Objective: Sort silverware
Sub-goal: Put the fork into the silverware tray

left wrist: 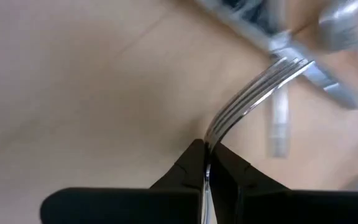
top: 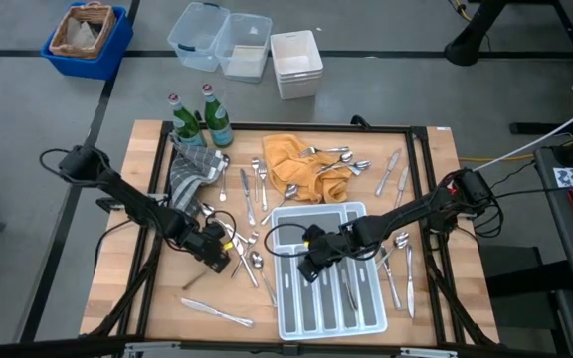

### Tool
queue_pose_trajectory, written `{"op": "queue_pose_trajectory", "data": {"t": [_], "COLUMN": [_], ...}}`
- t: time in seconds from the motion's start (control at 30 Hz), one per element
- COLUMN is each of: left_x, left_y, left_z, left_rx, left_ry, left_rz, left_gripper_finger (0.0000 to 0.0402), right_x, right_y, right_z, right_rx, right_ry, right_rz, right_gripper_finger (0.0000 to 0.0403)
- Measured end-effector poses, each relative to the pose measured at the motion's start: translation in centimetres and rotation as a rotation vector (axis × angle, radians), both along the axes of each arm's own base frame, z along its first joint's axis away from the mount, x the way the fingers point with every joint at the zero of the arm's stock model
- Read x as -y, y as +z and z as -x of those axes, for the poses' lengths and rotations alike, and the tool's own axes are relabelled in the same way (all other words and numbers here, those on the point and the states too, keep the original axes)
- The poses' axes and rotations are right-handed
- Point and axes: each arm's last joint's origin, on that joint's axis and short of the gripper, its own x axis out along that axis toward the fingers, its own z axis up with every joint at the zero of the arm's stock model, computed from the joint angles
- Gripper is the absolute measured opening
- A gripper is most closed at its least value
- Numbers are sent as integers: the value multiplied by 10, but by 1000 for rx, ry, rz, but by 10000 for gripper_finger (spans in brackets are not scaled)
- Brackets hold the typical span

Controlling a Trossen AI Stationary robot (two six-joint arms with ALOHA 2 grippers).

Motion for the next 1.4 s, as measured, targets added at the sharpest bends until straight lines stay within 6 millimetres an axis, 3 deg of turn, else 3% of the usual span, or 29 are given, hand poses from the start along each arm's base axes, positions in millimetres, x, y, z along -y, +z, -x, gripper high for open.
{"op": "queue_pose_trajectory", "data": {"t": [0.2, 0.43, 0.63, 0.87, 1.0, 1.13, 1.4], "left_x": [-12, -32, -51, -59, -60, -66, -89], "left_y": [28, 54, 71, 86, 89, 87, 84], "left_z": [-10, -31, -49, -68, -80, -91, -100], "left_rx": [198, 510, 820, 1093, 1128, 1124, 1083], "left_ry": [116, 355, 626, 649, 656, 799, 1004], "left_rz": [116, 156, -5, -192, -233, -190, -96], "left_gripper_finger": [3, 1, 1, 1, 1, 1, 1], "right_x": [-1, 6, 22, 45, 60, 73, 86], "right_y": [4, 31, 57, 77, 86, 94, 104], "right_z": [2, 17, 39, 34, 22, 15, 10], "right_rx": [18, 90, 103, 222, 333, 419, 477], "right_ry": [113, 234, 220, 142, 88, 16, -253], "right_rz": [14, 137, 380, 488, 466, 462, 639], "right_gripper_finger": [92, 92, 92, 92, 92, 92, 92]}}
